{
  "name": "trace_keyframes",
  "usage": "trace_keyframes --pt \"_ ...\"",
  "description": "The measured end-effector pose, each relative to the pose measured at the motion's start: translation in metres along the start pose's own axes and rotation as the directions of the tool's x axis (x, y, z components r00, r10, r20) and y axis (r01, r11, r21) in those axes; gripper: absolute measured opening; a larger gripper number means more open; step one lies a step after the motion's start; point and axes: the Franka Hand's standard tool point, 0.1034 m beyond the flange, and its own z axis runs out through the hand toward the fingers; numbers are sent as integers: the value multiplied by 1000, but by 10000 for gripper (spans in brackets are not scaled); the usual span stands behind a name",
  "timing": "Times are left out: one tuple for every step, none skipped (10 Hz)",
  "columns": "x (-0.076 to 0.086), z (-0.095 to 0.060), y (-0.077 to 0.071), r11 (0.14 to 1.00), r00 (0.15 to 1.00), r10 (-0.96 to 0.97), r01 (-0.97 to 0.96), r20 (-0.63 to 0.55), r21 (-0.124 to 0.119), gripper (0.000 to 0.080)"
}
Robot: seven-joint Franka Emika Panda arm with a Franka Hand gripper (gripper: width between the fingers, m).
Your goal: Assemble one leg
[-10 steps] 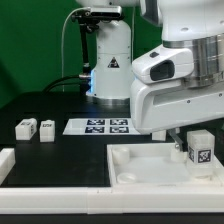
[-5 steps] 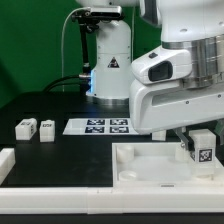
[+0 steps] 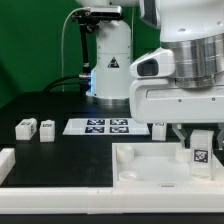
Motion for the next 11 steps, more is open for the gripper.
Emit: trace_keyframes --pt "-5 0 -1 989 989 148 -148 -3 -6 300" --pt "-11 1 -4 929 929 370 -370 -4 -11 300" --pt "-14 3 -7 854 854 519 -519 -9 -11 300" --pt "-18 6 -10 768 768 641 -641 -6 -13 297" --pt "-17 6 -11 731 731 682 -682 -10 -12 297" --pt "-17 6 -11 704 704 710 -710 -6 -9 296" --pt "-18 7 -13 700 700 714 -714 -1 -9 420" --pt "-19 7 -13 717 717 697 -697 0 -9 420" --pt "-19 7 -13 742 742 671 -671 1 -9 555" --pt "-20 7 -14 742 742 671 -671 5 -8 622" --pt "-20 7 -14 790 790 613 -613 5 -8 642"
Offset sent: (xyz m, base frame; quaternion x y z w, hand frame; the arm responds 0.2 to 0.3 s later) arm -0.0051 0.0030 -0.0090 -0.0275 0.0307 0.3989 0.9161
